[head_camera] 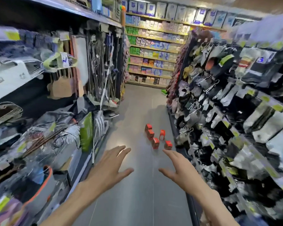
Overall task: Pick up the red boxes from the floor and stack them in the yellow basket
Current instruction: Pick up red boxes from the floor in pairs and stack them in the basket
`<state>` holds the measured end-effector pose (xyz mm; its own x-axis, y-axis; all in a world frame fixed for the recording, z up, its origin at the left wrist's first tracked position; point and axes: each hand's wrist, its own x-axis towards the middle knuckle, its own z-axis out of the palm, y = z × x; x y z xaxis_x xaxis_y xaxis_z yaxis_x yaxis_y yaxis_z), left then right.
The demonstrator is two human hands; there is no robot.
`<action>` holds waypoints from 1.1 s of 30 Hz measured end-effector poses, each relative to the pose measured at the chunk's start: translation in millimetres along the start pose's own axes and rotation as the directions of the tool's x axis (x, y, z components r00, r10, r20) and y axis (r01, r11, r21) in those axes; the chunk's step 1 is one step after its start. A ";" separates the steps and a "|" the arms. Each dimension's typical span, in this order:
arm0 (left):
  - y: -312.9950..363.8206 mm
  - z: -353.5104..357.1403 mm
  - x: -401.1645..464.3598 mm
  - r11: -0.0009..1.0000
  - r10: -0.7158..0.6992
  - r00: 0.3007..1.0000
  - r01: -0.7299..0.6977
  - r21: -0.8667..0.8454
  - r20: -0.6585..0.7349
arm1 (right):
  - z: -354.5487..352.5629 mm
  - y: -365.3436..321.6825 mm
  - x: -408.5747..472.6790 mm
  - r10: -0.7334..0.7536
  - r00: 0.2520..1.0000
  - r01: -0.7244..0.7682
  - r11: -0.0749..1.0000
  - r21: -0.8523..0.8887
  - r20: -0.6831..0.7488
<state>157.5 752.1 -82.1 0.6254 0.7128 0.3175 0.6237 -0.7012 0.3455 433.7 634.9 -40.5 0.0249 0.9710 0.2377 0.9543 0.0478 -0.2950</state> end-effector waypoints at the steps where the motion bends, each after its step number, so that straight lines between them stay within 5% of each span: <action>1: -14.3 1.0 28.5 1.000 0.009 1.000 -0.009 -0.006 0.009 | 2.3 9.2 26.9 0.001 1.000 -0.001 1.000 -0.005 -0.004; 33: -415.5 250.4 885.4 0.983 0.167 0.965 -0.147 -0.109 0.202 | 147.0 454.8 812.8 0.303 0.953 -0.303 0.953 -0.028 0.019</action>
<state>569.6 1670.0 -165.7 0.8025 0.5670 0.1854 0.4700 -0.7924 0.3890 844.2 1480.3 -117.5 0.3073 0.9441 0.1195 0.9099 -0.2548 -0.3274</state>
